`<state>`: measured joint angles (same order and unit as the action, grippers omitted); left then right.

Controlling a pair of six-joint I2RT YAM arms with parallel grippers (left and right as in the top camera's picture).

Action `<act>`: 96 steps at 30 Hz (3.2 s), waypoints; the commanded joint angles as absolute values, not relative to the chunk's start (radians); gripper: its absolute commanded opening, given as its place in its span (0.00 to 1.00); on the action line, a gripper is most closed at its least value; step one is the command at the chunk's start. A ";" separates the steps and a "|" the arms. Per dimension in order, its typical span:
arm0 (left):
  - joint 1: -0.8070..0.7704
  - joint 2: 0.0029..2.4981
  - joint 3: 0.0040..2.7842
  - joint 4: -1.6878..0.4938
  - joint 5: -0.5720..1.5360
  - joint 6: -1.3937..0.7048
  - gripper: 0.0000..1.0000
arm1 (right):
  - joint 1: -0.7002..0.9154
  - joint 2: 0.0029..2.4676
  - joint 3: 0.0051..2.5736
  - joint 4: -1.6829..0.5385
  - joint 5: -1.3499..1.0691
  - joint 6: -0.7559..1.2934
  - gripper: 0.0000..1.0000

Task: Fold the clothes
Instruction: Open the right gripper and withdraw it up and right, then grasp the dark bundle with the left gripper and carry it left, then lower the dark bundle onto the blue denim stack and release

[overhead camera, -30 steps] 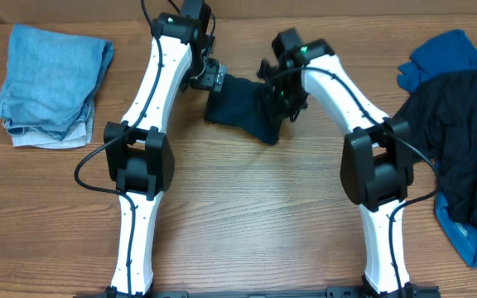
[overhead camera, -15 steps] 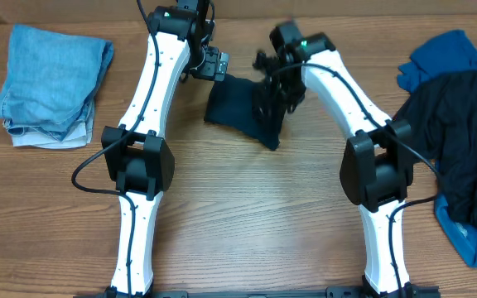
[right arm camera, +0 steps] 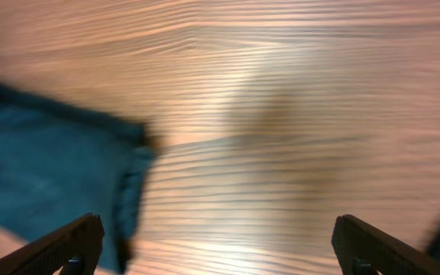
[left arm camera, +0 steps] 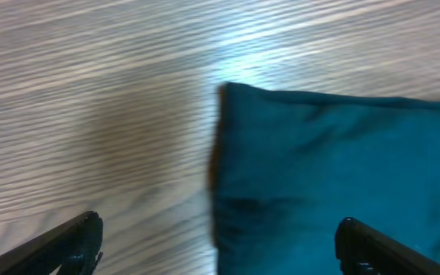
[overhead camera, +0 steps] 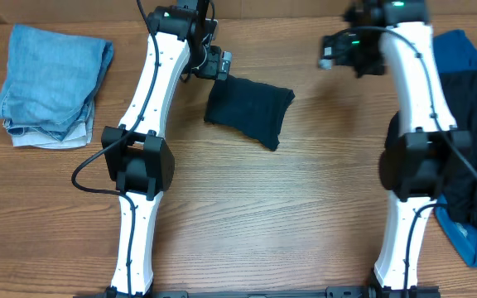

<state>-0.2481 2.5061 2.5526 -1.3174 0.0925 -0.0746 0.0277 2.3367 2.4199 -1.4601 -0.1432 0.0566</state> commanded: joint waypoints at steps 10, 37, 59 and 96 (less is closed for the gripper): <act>-0.266 2.498 2.219 -1.121 0.406 0.096 1.00 | -0.080 2.336 2.428 -1.503 -0.139 0.083 1.00; -0.207 2.498 2.536 -1.176 0.233 -0.350 0.04 | -0.079 2.336 2.340 -1.483 -0.159 0.083 1.00; 0.313 2.400 2.556 -0.925 0.446 -0.585 0.04 | -0.079 2.336 2.340 -1.496 -0.159 0.083 1.00; 0.474 2.339 2.376 -1.305 -0.098 -0.394 0.88 | -0.079 2.336 2.340 -1.487 -0.203 0.079 1.00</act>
